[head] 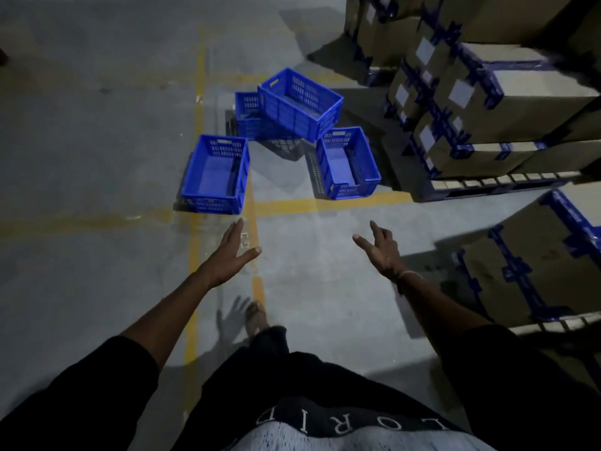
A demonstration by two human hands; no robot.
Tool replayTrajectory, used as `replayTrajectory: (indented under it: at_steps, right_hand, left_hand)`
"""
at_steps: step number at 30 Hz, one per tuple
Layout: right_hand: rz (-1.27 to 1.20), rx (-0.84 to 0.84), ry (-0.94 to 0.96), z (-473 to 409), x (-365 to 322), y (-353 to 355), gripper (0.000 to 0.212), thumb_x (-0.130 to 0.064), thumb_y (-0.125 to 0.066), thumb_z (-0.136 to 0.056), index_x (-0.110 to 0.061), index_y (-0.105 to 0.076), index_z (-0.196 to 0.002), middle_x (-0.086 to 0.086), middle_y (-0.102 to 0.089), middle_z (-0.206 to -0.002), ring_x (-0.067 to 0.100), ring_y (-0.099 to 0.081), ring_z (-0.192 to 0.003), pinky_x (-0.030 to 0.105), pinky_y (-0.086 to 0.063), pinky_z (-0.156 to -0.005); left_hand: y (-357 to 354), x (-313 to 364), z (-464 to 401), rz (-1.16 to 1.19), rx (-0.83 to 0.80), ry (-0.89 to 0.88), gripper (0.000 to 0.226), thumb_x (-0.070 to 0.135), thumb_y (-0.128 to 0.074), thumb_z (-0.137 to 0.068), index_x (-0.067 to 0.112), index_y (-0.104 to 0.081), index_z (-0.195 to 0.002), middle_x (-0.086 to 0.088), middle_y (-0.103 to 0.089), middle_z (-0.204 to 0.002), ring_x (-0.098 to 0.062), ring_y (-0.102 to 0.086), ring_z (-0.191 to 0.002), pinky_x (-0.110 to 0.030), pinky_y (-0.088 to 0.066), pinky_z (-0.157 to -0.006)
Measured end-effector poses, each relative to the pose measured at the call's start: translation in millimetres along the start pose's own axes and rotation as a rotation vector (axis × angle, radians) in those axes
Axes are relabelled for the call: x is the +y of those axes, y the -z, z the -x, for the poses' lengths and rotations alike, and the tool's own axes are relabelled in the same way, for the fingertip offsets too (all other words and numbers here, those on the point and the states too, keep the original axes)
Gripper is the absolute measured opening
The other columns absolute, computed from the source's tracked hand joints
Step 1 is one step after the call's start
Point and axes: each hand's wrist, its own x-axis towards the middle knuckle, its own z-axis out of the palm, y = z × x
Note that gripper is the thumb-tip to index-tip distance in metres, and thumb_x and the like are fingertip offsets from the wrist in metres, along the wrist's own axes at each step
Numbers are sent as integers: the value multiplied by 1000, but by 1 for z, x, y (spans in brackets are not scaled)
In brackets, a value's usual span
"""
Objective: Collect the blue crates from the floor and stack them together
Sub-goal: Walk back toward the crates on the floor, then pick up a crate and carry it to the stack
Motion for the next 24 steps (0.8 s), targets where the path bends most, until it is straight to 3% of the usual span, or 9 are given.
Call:
replayTrajectory:
  at_steps: [9, 15, 24]
  right_hand:
    - [-85, 15, -29, -177, -119, -21, 89, -71, -56, -89, -30, -22, -160, 4, -21, -164, 34, -21, -150, 54, -26, -120]
    - [-100, 26, -29, -305, -175, -23, 87, -66, -60, -90, -29, -24, -160, 6, -21, -164, 35, -21, -149, 51, -25, -119]
    - [-99, 25, -32, -540, -232, 15, 92, -67, -58, -90, -23, -22, -162, 8, -20, -167, 32, -23, -152, 50, -25, -120]
  left_hand:
    - [136, 28, -204, -133, -73, -8, 100, 64, -57, -92, 31, 4, -163, 10, 11, -171, -12, 2, -157, -47, -14, -127]
    - [197, 39, -340, -97, -102, -18, 118, 93, -52, -72, 40, 2, -162, 14, 5, -171, -18, -13, -157, -54, -23, -124]
    - [261, 78, -566, -111, -157, 2, 113, 79, -56, -81, 34, 8, -163, 12, 12, -170, -17, -2, -158, -53, -18, -126]
